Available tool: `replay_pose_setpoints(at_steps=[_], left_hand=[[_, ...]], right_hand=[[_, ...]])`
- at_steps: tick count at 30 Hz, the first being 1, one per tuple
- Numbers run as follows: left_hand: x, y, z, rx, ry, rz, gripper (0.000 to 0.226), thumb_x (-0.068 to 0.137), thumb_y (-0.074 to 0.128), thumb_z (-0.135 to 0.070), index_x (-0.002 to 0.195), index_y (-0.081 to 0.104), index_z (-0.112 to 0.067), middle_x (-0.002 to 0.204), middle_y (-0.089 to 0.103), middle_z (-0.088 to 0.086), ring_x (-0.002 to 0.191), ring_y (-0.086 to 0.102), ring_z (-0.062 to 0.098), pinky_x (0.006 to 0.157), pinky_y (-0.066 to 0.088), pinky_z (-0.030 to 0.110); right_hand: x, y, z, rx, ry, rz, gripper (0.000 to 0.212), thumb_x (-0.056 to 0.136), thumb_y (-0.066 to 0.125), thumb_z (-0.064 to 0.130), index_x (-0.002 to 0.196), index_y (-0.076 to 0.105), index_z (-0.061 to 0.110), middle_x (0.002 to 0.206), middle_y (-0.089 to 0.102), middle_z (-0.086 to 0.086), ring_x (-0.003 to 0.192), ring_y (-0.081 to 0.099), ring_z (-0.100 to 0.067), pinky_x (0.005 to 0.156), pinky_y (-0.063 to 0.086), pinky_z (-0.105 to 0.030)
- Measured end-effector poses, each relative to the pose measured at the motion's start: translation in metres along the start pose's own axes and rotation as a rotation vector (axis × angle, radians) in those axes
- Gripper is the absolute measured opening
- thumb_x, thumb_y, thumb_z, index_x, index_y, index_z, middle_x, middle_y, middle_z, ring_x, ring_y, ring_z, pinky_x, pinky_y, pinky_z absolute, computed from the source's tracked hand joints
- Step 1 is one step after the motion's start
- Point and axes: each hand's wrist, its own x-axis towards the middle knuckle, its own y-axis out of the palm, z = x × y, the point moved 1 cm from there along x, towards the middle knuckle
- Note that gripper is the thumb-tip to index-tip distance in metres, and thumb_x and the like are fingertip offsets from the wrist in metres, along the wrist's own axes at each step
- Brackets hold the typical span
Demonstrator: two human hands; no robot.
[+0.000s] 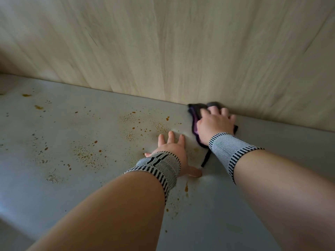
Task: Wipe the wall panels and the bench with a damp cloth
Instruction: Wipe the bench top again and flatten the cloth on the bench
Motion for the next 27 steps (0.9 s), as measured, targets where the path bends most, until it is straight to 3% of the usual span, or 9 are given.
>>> replay_pose_setpoints(at_steps=[3,6,8,12,13,17,18,22,27], left_hand=[[-0.003,-0.003,-0.002,-0.019,-0.009,-0.003,0.137,0.061,0.069,-0.081,0.155,-0.017,-0.03,0.162,-0.023,0.002,0.149,-0.019,0.035,0.117,0.017,0.064],[0.001,-0.001,-0.001,0.006,-0.005,-0.01,0.14,0.059,0.067,-0.084,0.154,-0.018,-0.027,0.163,-0.021,0.006,0.149,-0.018,0.035,0.118,0.016,0.063],[0.0,-0.001,-0.001,0.009,-0.002,-0.002,0.14,0.059,0.067,-0.083,0.154,-0.018,-0.027,0.163,-0.021,0.006,0.149,-0.017,0.035,0.118,0.016,0.063],[-0.005,-0.004,-0.001,-0.026,-0.015,0.004,0.137,0.06,0.069,-0.081,0.155,-0.017,-0.03,0.163,-0.022,0.001,0.149,-0.018,0.034,0.116,0.019,0.064],[-0.004,-0.005,-0.002,-0.027,-0.017,0.007,0.138,0.06,0.069,-0.081,0.155,-0.017,-0.03,0.163,-0.022,0.001,0.149,-0.018,0.034,0.117,0.018,0.064],[0.002,-0.001,-0.001,0.023,-0.015,0.01,0.143,0.056,0.067,-0.085,0.154,-0.019,-0.027,0.163,-0.022,0.006,0.149,-0.019,0.033,0.118,0.015,0.062],[0.001,-0.001,0.0,0.013,-0.019,0.017,0.142,0.057,0.068,-0.085,0.154,-0.02,-0.028,0.162,-0.023,0.004,0.149,-0.019,0.033,0.118,0.016,0.062],[-0.006,-0.005,-0.001,-0.022,-0.023,0.009,0.138,0.06,0.069,-0.081,0.154,-0.019,-0.031,0.162,-0.023,-0.001,0.149,-0.019,0.033,0.117,0.018,0.064],[-0.005,-0.003,0.0,-0.014,-0.008,-0.014,0.139,0.058,0.068,-0.084,0.155,-0.017,-0.03,0.163,-0.02,0.002,0.149,-0.017,0.034,0.118,0.019,0.062]], right_hand=[[0.0,-0.003,0.008,0.027,0.16,0.02,0.039,0.093,0.04,0.03,0.131,0.048,0.028,0.142,0.038,-0.002,0.126,0.031,-0.03,0.1,0.027,-0.046],[-0.002,-0.001,0.019,0.038,-0.283,0.073,0.046,0.092,0.049,0.032,0.137,0.043,0.036,0.15,0.033,0.002,0.131,0.028,-0.03,0.104,0.027,-0.045],[0.0,0.0,0.004,0.02,-0.419,0.125,0.053,0.094,0.049,0.03,0.144,0.036,0.038,0.156,0.026,0.006,0.138,0.023,-0.026,0.111,0.023,-0.046],[-0.001,0.006,-0.02,0.061,-0.054,0.073,0.052,0.097,0.042,0.029,0.148,0.031,0.032,0.16,0.019,0.006,0.146,0.013,-0.028,0.119,0.01,-0.047],[-0.007,0.006,-0.014,0.092,-0.065,0.071,0.051,0.099,0.037,0.026,0.149,0.031,0.031,0.161,0.018,0.005,0.147,0.012,-0.029,0.12,0.008,-0.045],[-0.031,0.005,-0.015,0.139,-0.427,0.162,0.054,0.097,0.039,0.02,0.15,0.031,0.029,0.162,0.016,0.004,0.148,0.012,-0.026,0.12,0.009,-0.038],[-0.031,0.006,-0.028,0.143,-0.391,0.154,0.054,0.097,0.04,0.021,0.15,0.033,0.028,0.161,0.018,0.003,0.147,0.014,-0.026,0.12,0.011,-0.037],[-0.04,0.007,-0.061,0.169,0.154,0.047,0.049,0.101,0.036,0.028,0.149,0.033,0.024,0.161,0.019,0.0,0.145,0.017,-0.03,0.119,0.014,-0.04],[-0.072,0.009,-0.054,0.171,-0.305,0.11,0.052,0.101,0.036,0.017,0.151,0.03,0.027,0.161,0.017,0.005,0.148,0.012,-0.026,0.121,0.011,-0.038]])
